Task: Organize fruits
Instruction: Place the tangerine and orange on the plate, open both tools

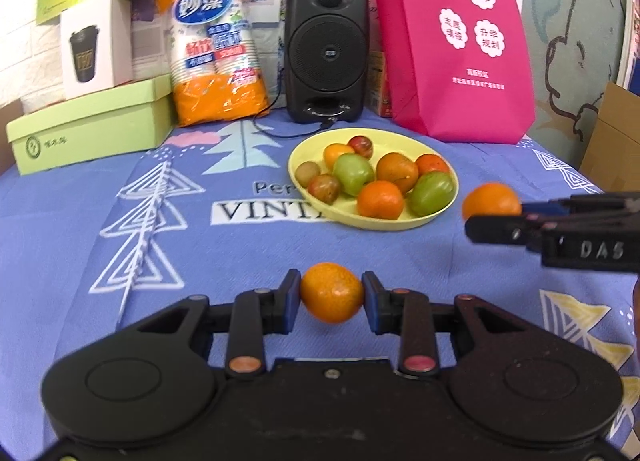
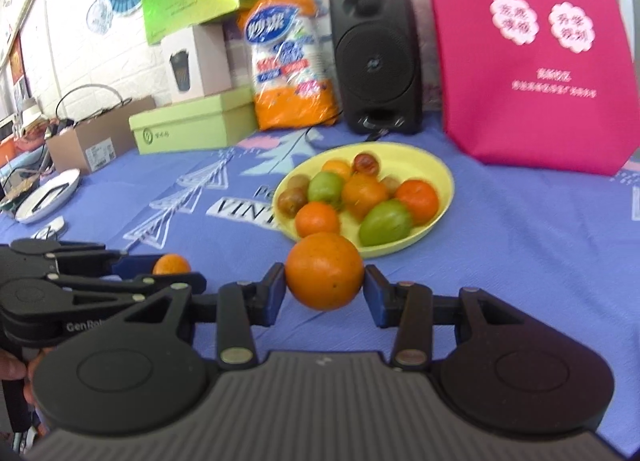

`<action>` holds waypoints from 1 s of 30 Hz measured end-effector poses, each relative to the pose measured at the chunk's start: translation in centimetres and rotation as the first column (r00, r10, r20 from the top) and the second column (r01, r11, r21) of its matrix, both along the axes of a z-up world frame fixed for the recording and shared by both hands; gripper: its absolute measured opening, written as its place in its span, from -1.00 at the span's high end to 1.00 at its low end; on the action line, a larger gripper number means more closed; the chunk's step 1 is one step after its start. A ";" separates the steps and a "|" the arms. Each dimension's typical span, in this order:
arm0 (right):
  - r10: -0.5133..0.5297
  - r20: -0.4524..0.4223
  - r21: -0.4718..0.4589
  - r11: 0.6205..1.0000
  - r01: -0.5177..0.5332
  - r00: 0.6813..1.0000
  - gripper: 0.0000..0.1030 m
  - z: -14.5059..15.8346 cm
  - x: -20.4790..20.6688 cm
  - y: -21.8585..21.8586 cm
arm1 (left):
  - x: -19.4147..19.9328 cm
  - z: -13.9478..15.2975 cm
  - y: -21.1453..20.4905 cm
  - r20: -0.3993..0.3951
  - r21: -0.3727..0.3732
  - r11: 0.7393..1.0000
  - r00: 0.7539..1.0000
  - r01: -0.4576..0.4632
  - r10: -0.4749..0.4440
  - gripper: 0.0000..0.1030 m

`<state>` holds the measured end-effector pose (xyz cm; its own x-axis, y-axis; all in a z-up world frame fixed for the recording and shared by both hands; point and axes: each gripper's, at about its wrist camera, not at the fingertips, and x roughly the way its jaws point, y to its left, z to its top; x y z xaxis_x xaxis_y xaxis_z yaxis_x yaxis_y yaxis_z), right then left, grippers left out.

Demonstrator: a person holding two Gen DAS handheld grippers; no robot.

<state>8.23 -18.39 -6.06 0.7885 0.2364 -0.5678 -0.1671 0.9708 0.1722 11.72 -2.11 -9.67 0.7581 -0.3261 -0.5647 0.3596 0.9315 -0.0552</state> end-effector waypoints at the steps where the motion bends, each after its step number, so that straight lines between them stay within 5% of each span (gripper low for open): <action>1: -0.004 0.008 0.000 1.000 0.004 1.000 0.20 0.3 0.1 -0.4 | 0.3 0.2 -0.3 0.004 0.007 1.000 1.000 0.009 -0.009 0.38; 9: -0.023 0.048 -0.040 0.999 0.025 0.999 0.20 1.5 3.4 -2.9 | 4.8 2.4 -2.7 0.042 0.016 0.996 0.996 0.084 -0.084 0.38; 17: -0.009 0.023 -0.110 0.994 0.012 1.000 0.20 1.0 9.1 -3.4 | 13.8 4.0 -6.6 0.018 -0.005 0.995 0.995 0.097 -0.096 0.38; 23: -0.005 -0.020 -0.138 0.990 0.002 1.000 0.20 -0.3 13.1 -3.6 | 19.0 3.1 -9.6 -0.019 0.051 0.995 0.997 0.080 -0.079 0.38; 30: 0.008 -0.022 -0.152 0.988 -0.011 1.000 0.20 -0.9 15.1 -3.5 | 20.8 1.5 -10.2 -0.072 0.007 0.998 0.995 0.063 -0.063 0.37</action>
<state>23.32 -21.90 -7.00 0.7738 0.1536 -0.6145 -0.1744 0.9843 0.0265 32.48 -12.27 -8.17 0.6935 -0.3666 -0.6202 0.4131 0.9076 -0.0747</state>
